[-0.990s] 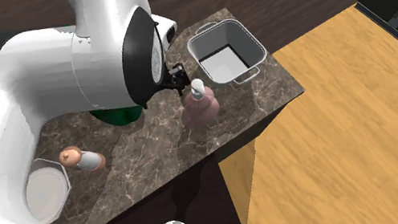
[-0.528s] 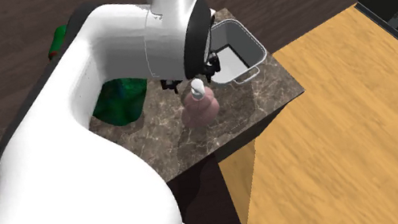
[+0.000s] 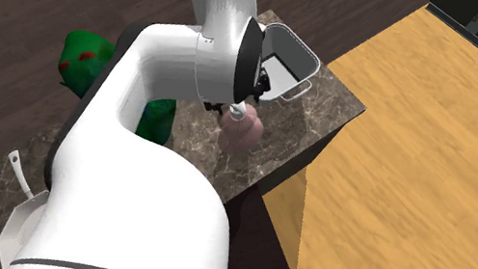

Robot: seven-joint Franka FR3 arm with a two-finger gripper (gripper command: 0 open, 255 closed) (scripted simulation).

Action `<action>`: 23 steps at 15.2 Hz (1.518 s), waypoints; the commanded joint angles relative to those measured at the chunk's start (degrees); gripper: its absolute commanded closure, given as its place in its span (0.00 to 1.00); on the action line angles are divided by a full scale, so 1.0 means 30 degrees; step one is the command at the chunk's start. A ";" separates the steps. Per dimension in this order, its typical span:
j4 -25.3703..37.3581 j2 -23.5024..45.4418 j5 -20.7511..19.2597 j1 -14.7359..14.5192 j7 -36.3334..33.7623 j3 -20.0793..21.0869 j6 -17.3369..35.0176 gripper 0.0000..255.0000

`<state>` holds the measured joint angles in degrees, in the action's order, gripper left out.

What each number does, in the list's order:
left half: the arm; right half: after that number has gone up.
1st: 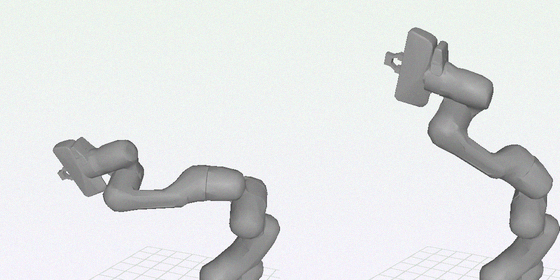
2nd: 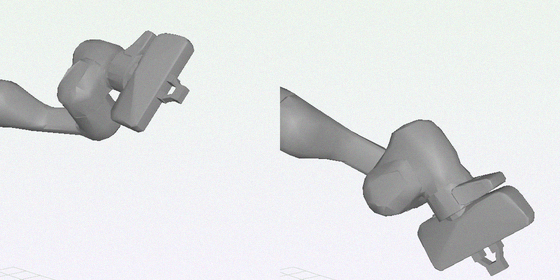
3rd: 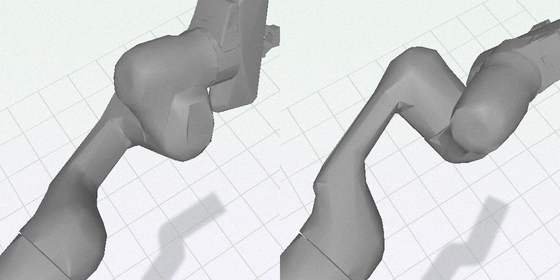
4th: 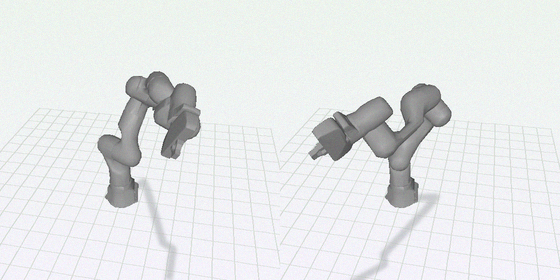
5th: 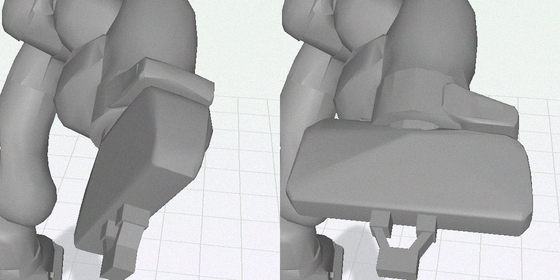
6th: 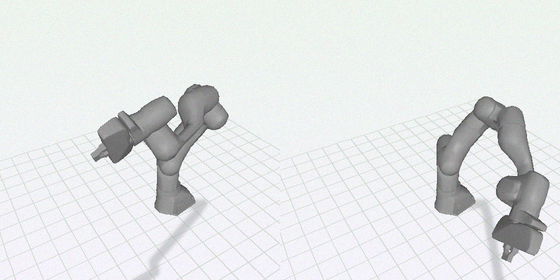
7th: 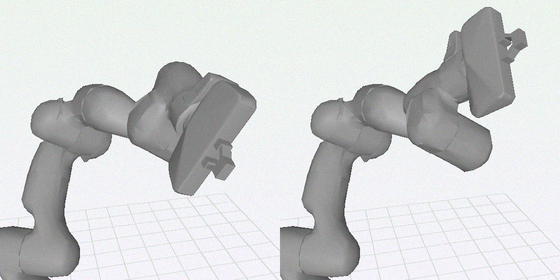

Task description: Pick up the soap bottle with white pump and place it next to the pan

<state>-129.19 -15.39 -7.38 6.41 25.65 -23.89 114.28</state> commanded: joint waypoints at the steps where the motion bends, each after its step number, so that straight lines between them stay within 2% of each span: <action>1: -0.0391 0.0022 -0.0020 0.0013 -0.0021 -0.0024 0.0420 0.00; 8: -0.0389 0.0020 -0.0021 0.0012 -0.0022 -0.0023 0.0415 0.00; 9: -0.0389 0.0020 -0.0021 0.0012 -0.0022 -0.0023 0.0415 1.00; 18: -0.0391 0.0022 -0.0020 0.0013 -0.0021 -0.0024 0.0420 1.00; 23: 0.0586 -0.0342 -0.0056 -0.0004 -0.0076 0.0126 -0.0905 1.00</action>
<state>-128.08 -16.14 -7.51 6.38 25.40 -23.59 112.41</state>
